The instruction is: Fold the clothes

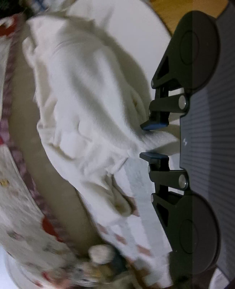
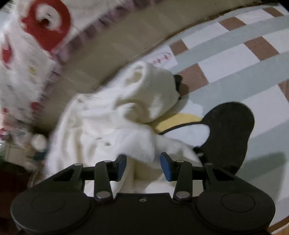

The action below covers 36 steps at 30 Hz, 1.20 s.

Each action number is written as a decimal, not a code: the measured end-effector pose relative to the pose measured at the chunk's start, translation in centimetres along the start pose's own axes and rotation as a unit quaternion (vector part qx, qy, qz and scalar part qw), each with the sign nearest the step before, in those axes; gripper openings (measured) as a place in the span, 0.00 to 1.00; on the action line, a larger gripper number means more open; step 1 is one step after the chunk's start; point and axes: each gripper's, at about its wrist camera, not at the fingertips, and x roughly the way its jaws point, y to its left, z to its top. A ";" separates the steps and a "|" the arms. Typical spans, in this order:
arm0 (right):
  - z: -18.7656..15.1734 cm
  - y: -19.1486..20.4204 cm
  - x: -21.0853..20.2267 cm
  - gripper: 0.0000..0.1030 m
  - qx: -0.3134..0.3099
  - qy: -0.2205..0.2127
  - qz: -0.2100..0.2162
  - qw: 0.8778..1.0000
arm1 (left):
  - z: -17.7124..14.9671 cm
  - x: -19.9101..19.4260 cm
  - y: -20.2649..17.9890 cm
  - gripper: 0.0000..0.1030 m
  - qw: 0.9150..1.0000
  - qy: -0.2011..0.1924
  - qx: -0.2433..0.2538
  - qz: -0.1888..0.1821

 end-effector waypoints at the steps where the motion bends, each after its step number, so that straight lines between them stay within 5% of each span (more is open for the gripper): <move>1: -1.0 0.3 -0.9 0.47 -0.028 -0.013 -0.003 1.000 | 0.1 0.3 0.6 0.28 1.000 0.003 -0.019 -0.004; 6: -7.2 3.0 -0.3 0.47 -0.234 -0.034 -0.089 0.968 | -0.1 0.8 1.4 0.28 0.997 0.003 -0.070 -0.018; 9: -10.6 4.7 2.9 0.49 -0.356 -0.035 -0.158 0.920 | -0.4 0.8 1.4 0.32 0.997 0.004 -0.079 -0.019; 12: -11.2 4.6 5.5 0.56 -0.402 -0.047 -0.199 0.893 | -1.1 0.4 1.5 0.38 0.995 0.024 -0.093 -0.018; 15: -10.4 3.8 6.9 0.61 -0.389 -0.072 -0.221 0.891 | -1.7 0.1 1.3 0.39 0.995 0.043 -0.093 -0.023; 18: -8.9 2.0 6.6 0.59 -0.326 -0.105 -0.220 0.914 | -1.9 0.4 0.8 0.42 0.994 0.060 -0.085 -0.018; 19: -8.6 1.5 6.2 0.50 -0.308 -0.116 -0.236 0.914 | -2.0 0.6 0.7 0.44 0.994 0.069 -0.084 -0.013; 20: -8.3 1.1 5.8 0.11 -0.290 -0.127 -0.252 0.914 | -2.2 0.7 0.7 0.49 0.993 0.079 -0.084 -0.006; 21: -8.0 0.6 5.4 0.02 -0.272 -0.138 -0.268 0.914 | -2.5 0.8 0.7 0.53 0.992 0.092 -0.087 0.007; 23: -8.1 -0.3 4.2 0.01 -0.258 -0.159 -0.282 0.910 | -2.9 0.7 1.0 0.56 0.990 0.100 -0.103 0.017; 26: -8.6 -1.7 2.4 0.01 -0.223 -0.168 -0.265 0.923 | -2.8 1.2 2.1 0.58 0.986 0.095 -0.138 0.002; 30: -9.8 -1.9 1.8 0.19 -0.236 -0.152 -0.185 0.942 | -2.4 3.3 2.4 0.59 0.981 0.096 -0.166 -0.038; 32: -10.3 -1.6 2.0 0.62 -0.237 -0.145 -0.146 0.950 | -2.2 3.3 0.8 0.59 0.989 0.079 -0.115 -0.040; 35: -10.7 -0.9 3.1 0.65 -0.244 -0.129 -0.127 0.953 | -2.0 2.9 -1.4 0.53 0.998 0.046 -0.035 -0.019; 36: -10.6 -0.7 3.9 0.65 -0.252 -0.125 -0.144 0.949 | -1.9 2.9 -1.7 0.35 0.999 0.039 -0.027 -0.014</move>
